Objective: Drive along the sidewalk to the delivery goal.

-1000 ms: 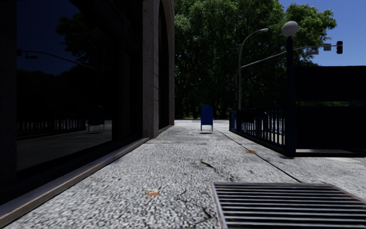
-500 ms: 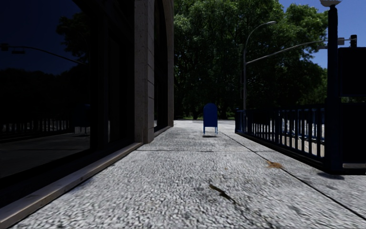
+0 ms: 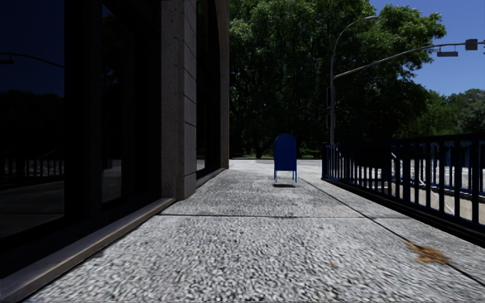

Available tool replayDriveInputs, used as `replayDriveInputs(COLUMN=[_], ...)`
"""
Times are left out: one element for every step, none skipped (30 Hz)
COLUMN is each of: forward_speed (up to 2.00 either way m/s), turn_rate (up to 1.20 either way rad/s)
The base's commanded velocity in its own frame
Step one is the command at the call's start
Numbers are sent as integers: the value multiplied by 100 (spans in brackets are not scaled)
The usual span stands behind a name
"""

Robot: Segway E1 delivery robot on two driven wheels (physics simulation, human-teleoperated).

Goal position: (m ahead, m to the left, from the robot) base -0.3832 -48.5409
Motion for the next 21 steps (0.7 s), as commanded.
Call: replayDriveInputs(forward_speed=[200, 200, 200, 200, 200, 200, 200, 200, 200, 200, 200, 200, 200, 200, 200, 200, 200, 200, 200, 200, 200], turn_rate=[0, 0, 0, 0, 0, 0, 0, 0, 0, 0, 0, 0, 0, 0, 0, 0, 0, 0, 0, 0, 0])
